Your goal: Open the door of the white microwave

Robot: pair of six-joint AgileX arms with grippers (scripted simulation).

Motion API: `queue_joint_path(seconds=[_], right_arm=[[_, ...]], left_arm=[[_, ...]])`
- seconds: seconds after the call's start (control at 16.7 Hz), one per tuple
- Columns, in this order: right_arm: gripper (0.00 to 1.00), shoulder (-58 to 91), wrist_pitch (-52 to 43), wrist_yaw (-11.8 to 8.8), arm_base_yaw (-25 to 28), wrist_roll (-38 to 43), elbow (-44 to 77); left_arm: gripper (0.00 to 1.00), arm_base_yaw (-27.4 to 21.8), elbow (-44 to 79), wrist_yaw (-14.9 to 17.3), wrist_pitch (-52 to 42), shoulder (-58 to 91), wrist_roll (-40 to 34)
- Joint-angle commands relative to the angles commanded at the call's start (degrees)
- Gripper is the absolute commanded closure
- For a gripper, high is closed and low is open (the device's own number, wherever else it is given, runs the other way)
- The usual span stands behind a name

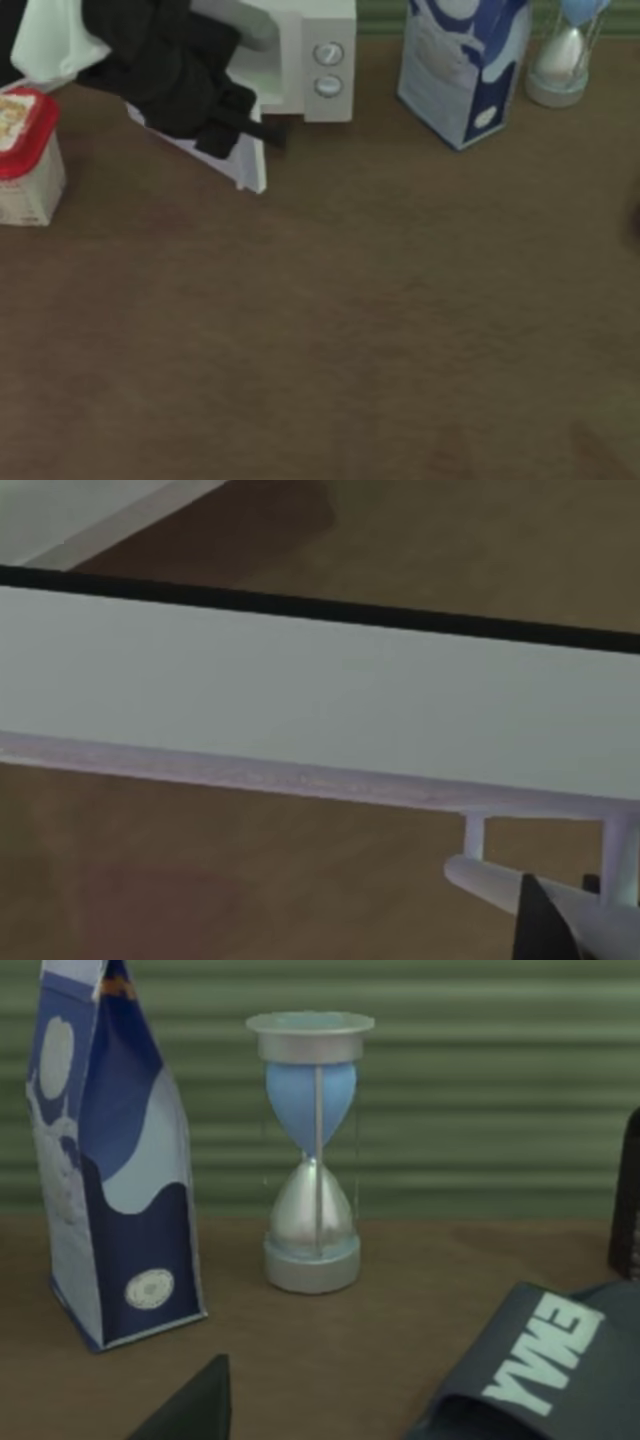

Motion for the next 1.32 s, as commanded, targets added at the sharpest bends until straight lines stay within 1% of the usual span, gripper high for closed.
queue_joint_path(seconds=[0.24, 1.32], right_arm=[[0.0, 0.0, 0.0, 0.0, 0.0, 0.0, 0.0], [0.0, 0.0, 0.0, 0.0, 0.0, 0.0, 0.0]], left_arm=[[1.0, 1.3, -1.3, 1.4, 0.0, -1.2, 3.1], [1.0, 1.3, -1.3, 1.4, 0.0, -1.2, 3.1]])
